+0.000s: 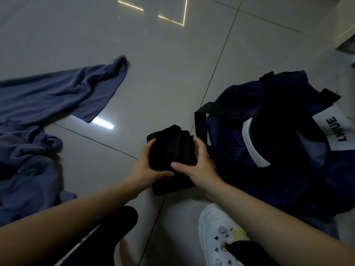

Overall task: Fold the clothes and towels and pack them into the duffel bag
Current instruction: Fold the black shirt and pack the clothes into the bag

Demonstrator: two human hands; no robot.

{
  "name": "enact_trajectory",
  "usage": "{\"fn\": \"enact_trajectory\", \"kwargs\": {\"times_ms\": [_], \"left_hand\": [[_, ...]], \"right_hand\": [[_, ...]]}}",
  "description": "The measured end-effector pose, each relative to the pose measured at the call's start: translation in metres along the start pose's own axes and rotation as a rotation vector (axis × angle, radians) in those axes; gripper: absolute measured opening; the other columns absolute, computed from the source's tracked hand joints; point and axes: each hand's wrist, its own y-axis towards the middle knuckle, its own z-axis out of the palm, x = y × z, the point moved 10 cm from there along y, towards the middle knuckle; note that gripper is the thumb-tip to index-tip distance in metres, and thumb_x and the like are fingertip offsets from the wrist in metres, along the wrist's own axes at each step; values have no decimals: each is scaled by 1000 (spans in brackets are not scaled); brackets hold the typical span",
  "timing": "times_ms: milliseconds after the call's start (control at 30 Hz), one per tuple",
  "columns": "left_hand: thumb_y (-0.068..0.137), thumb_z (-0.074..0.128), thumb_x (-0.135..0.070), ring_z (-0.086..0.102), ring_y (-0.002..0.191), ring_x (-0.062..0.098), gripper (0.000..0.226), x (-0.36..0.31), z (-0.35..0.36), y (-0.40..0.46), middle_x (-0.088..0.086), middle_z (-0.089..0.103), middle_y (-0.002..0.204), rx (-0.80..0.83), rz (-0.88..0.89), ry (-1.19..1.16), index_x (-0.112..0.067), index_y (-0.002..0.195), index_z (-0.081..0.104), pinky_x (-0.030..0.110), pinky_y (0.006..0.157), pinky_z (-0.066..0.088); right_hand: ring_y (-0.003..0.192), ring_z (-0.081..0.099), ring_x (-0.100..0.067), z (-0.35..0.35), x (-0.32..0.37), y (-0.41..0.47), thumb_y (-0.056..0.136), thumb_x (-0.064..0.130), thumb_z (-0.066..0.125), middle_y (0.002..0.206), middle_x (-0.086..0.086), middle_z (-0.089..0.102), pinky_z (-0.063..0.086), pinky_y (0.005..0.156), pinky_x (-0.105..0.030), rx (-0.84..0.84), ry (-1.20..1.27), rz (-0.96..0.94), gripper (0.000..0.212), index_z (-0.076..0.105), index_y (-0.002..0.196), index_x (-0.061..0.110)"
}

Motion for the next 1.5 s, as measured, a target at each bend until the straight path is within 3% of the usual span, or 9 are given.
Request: {"fn": "enact_trajectory", "kwargs": {"times_ms": [133, 333, 433, 567, 800, 1000, 1200, 1333, 1500], "left_hand": [[62, 85, -3, 50, 105, -17, 104, -25, 7, -10, -27, 42, 125, 156, 39, -107, -39, 141, 28, 12, 86, 50], [48, 93, -29, 47, 127, 5, 110, -50, 33, -21, -15, 40, 140, 330, 71, -142, -48, 140, 36, 35, 101, 48], [51, 92, -33, 40, 129, 1, 110, -65, 44, -22, -12, 35, 140, 351, 155, -61, -60, 137, 30, 26, 105, 42], [58, 89, -34, 33, 129, 1, 108, -94, 56, -22, -15, 28, 134, 342, 314, 161, -71, 131, 18, 8, 104, 32], [56, 80, -48, 23, 141, 0, 113, -128, 81, -23, -18, 23, 154, 403, 435, 230, -67, 138, 6, 34, 115, 31], [57, 76, -50, 23, 143, 10, 103, -150, 95, -15, -6, 22, 154, 388, 451, 192, -70, 134, 11, 44, 115, 31], [63, 87, -27, 31, 138, 22, 107, -145, 104, -3, -2, 25, 144, 400, 320, 304, -75, 118, 9, 39, 112, 35], [67, 85, -21, 35, 134, 26, 108, -136, 104, 0, 2, 28, 140, 415, 286, 388, -72, 120, 6, 42, 108, 40], [67, 84, -23, 32, 137, 25, 108, -138, 103, -1, 3, 24, 146, 395, 305, 456, -62, 129, 4, 29, 107, 34]], "right_hand": [[136, 35, -18, -5, 11, -11, 77, 25, 79, 150, 7, 29, 38, 109, -43, 51, 65, 9, 102, 11, 147, 50], [105, 61, -15, -26, 11, -45, 82, -2, 67, 117, 5, 56, 56, 81, -32, 144, 419, 144, 89, 26, 147, 44], [104, 62, -17, -43, 11, -56, 79, -5, 68, 115, 3, 59, 56, 77, -31, 129, 527, 154, 94, 26, 145, 47], [113, 61, -15, -63, 13, -66, 75, 0, 74, 131, 5, 56, 56, 87, -36, 56, 510, 76, 99, 26, 142, 55], [119, 56, -7, -93, 47, -75, 55, 12, 83, 134, 13, 50, 54, 92, -31, 92, 503, -70, 116, 22, 143, 57], [122, 36, 22, -102, 85, -91, 75, 14, 79, 131, 48, 35, 41, 90, -4, 13, 212, -355, 98, 22, 142, 57], [137, 17, 9, -102, 83, -93, 74, 35, 79, 150, 25, 6, 26, 99, 3, -96, -199, -383, 91, 19, 133, 71], [124, -5, 32, -101, 84, -93, 74, 33, 79, 152, 28, -20, 17, 86, 13, -120, -307, -446, 80, 31, 129, 67], [121, -7, 35, -98, 89, -89, 74, 31, 80, 153, 31, -12, 17, 85, 12, -91, -360, -500, 69, 42, 124, 59]]}}
